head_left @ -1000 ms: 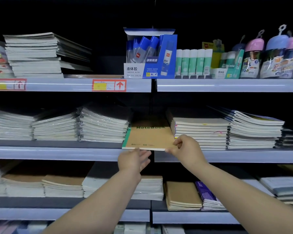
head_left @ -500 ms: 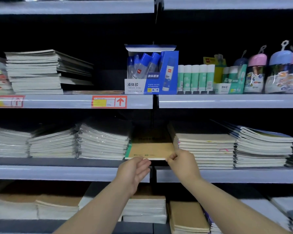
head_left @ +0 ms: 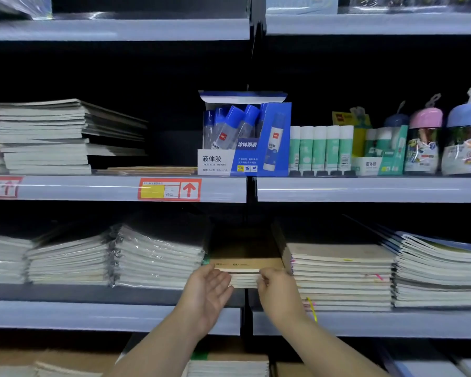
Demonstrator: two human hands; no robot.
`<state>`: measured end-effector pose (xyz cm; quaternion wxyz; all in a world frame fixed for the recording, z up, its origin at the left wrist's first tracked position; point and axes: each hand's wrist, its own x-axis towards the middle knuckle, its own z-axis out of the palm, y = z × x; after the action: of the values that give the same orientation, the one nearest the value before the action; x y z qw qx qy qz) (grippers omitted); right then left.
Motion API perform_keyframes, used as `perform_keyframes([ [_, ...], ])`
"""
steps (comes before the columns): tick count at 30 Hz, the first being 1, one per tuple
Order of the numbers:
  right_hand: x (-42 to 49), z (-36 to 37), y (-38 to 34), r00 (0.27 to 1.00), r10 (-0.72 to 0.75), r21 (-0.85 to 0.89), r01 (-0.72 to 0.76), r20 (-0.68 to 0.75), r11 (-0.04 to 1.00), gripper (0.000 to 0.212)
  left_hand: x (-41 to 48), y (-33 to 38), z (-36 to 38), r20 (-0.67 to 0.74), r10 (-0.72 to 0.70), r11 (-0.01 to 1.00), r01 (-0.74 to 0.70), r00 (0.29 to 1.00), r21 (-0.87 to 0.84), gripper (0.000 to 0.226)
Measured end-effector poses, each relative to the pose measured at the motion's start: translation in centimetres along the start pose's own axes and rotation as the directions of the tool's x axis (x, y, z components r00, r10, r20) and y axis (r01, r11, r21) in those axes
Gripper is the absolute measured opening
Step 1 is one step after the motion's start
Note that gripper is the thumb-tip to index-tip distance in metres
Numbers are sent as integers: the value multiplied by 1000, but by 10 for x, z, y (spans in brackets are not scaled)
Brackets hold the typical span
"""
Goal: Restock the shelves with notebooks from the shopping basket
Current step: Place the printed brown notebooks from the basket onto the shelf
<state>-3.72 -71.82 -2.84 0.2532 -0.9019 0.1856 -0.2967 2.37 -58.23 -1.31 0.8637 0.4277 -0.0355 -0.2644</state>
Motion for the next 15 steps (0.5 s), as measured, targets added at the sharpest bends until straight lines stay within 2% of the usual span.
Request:
perform_keyframes([
  [11, 11, 6, -5, 996, 86, 92, -88, 25, 992, 33, 8, 12, -8, 26, -23, 999, 22, 999, 43, 69],
  [13, 13, 3, -5, 986, 145, 165, -156, 76, 974, 40, 7, 12, -5, 34, -33, 998, 31, 999, 55, 74],
  [15, 13, -2, -9, 970, 191, 224, -222, 151, 949, 30, 2, 12, -3, 50, -49, 997, 46, 998, 62, 80],
])
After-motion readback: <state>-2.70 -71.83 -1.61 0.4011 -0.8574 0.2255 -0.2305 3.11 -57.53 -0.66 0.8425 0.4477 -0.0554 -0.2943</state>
